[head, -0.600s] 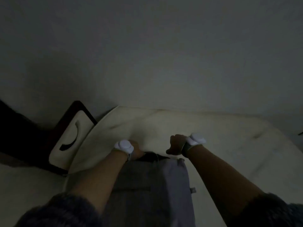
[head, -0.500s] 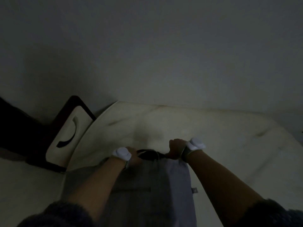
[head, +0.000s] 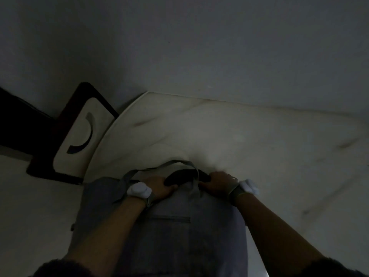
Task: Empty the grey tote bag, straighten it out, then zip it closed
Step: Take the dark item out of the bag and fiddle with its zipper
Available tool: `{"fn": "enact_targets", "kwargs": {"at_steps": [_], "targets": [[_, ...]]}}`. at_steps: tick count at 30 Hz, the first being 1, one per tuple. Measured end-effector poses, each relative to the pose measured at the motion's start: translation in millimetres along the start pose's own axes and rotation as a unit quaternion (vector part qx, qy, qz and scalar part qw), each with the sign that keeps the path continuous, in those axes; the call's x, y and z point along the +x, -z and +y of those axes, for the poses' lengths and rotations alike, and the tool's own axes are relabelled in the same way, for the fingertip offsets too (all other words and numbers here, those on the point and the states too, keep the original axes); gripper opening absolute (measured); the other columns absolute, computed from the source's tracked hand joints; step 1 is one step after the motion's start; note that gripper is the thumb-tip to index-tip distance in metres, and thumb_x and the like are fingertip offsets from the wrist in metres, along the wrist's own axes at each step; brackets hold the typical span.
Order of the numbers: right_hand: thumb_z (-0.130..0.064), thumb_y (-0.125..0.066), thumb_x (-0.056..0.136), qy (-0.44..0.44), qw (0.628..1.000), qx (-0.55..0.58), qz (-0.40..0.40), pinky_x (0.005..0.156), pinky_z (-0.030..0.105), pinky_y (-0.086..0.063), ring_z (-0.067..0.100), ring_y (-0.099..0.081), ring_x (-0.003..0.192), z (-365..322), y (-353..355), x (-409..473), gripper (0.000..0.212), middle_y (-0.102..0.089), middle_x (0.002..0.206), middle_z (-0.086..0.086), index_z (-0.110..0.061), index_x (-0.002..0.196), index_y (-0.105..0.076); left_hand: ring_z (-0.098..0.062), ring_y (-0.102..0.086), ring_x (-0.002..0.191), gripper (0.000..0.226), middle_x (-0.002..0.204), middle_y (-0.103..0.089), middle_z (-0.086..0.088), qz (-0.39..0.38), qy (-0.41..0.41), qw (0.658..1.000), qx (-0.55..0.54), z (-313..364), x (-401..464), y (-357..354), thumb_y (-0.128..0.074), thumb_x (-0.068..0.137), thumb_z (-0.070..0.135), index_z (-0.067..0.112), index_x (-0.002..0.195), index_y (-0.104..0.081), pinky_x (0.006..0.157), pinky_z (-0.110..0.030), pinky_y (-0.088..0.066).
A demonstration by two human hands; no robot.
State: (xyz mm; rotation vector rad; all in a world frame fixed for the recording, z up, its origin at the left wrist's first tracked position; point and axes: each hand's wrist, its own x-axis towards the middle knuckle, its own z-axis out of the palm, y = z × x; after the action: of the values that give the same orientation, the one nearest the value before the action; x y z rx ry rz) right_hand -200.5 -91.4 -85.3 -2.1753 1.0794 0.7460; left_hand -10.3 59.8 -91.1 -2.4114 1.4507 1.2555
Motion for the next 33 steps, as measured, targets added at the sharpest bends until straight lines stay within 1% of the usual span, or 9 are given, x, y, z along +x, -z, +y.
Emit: {"fn": "enact_targets", "kwargs": {"at_steps": [4, 7, 10, 13, 18, 22, 26, 30, 33], "targets": [[-0.063, -0.054, 0.085, 0.019, 0.999, 0.037, 0.021, 0.066, 0.029, -0.042, 0.029, -0.066, 0.092, 1, -1, -37, 0.052, -0.070, 0.105, 0.011, -0.017, 0.101, -0.071, -0.026, -0.060, 0.104, 0.044, 0.120, -0.064, -0.008, -0.015, 0.018, 1.000, 0.011, 7, -23, 4, -0.043, 0.090, 0.054, 0.023, 0.114, -0.063, 0.085, -0.029, -0.047], [-0.071, -0.048, 0.078, 0.026, 0.989, 0.106, 0.101, 0.067, 0.031, -0.050, 0.022, -0.067, 0.086, 6, 3, -87, 0.050, -0.072, 0.094, 0.005, -0.027, 0.084, -0.069, -0.027, -0.062, 0.101, 0.040, 0.115, -0.067, -0.007, 0.102, -0.017, 0.994, 0.039, 23, -60, 12, -0.041, 0.092, 0.051, 0.024, 0.109, -0.064, 0.080, -0.030, -0.049], [-0.074, -0.041, 0.079, 0.056, 0.970, 0.118, 0.205, 0.062, 0.033, -0.047, 0.022, -0.067, 0.079, 11, 21, -147, 0.054, -0.071, 0.082, 0.005, -0.024, 0.077, -0.060, -0.030, -0.066, 0.092, 0.047, 0.103, -0.071, -0.010, 0.300, -0.120, 0.945, 0.048, 49, -112, 33, -0.036, 0.089, 0.051, 0.018, 0.095, -0.069, 0.076, -0.033, -0.053], [-0.076, -0.038, 0.081, 0.068, 0.940, 0.072, 0.326, 0.059, 0.034, -0.046, 0.027, -0.065, 0.074, 11, 59, -205, 0.060, -0.068, 0.076, 0.004, -0.019, 0.077, -0.057, -0.032, -0.065, 0.057, 0.054, 0.068, -0.069, -0.016, 0.434, -0.203, 0.876, 0.051, 81, -154, 65, -0.034, 0.088, 0.048, 0.009, 0.064, -0.063, 0.049, -0.034, -0.053], [-0.040, -0.065, 0.086, 0.083, 0.855, -0.070, 0.507, 0.050, 0.030, -0.033, 0.034, -0.060, 0.060, 22, 84, -261, 0.036, -0.060, 0.059, 0.010, -0.012, 0.065, -0.055, -0.029, -0.060, 0.050, 0.035, 0.059, -0.065, -0.011, 0.494, -0.241, 0.830, 0.097, 123, -198, 67, -0.045, 0.087, 0.031, 0.011, 0.061, -0.058, 0.043, -0.024, -0.040], [-0.029, -0.046, 0.076, 0.031, 0.903, -0.093, 0.418, 0.067, 0.039, -0.050, 0.035, -0.062, 0.077, 55, 34, -252, 0.028, -0.064, 0.081, 0.010, -0.015, 0.090, -0.066, -0.022, -0.062, 0.089, 0.030, 0.092, -0.063, -0.001, 0.401, -0.180, 0.891, 0.113, 132, -193, 30, -0.038, 0.092, 0.037, 0.018, 0.088, -0.060, 0.073, -0.028, -0.044], [-0.025, -0.062, 0.077, 0.056, 0.920, -0.045, 0.385, 0.090, 0.041, -0.045, 0.034, -0.050, 0.109, 77, -23, -275, 0.057, -0.055, 0.120, 0.011, -0.024, 0.133, -0.053, -0.025, -0.057, 0.056, 0.030, 0.058, -0.055, -0.003, 0.483, -0.204, 0.841, 0.129, 128, -208, -37, -0.043, 0.081, 0.036, 0.017, 0.061, -0.057, 0.055, -0.031, -0.040], [-0.016, -0.060, 0.087, 0.193, 0.867, -0.029, 0.459, 0.089, 0.040, -0.046, 0.030, -0.054, 0.109, 60, -47, -313, 0.037, -0.058, 0.125, 0.005, -0.023, 0.123, -0.064, -0.023, -0.051, 0.054, 0.043, 0.055, -0.048, -0.002, 0.520, -0.205, 0.812, 0.165, 115, -223, -83, -0.041, 0.095, 0.042, 0.018, 0.062, -0.055, 0.058, -0.035, -0.027], [-0.012, -0.056, 0.083, 0.225, 0.913, -0.081, 0.332, 0.088, 0.033, -0.047, 0.018, -0.060, 0.107, 53, -72, -331, 0.040, -0.067, 0.115, -0.010, -0.033, 0.115, -0.068, -0.024, -0.052, 0.059, 0.025, 0.061, -0.050, -0.001, 0.544, -0.242, 0.785, 0.171, 106, -239, -112, -0.050, 0.090, 0.025, 0.017, 0.067, -0.057, 0.064, -0.033, -0.034]]}}
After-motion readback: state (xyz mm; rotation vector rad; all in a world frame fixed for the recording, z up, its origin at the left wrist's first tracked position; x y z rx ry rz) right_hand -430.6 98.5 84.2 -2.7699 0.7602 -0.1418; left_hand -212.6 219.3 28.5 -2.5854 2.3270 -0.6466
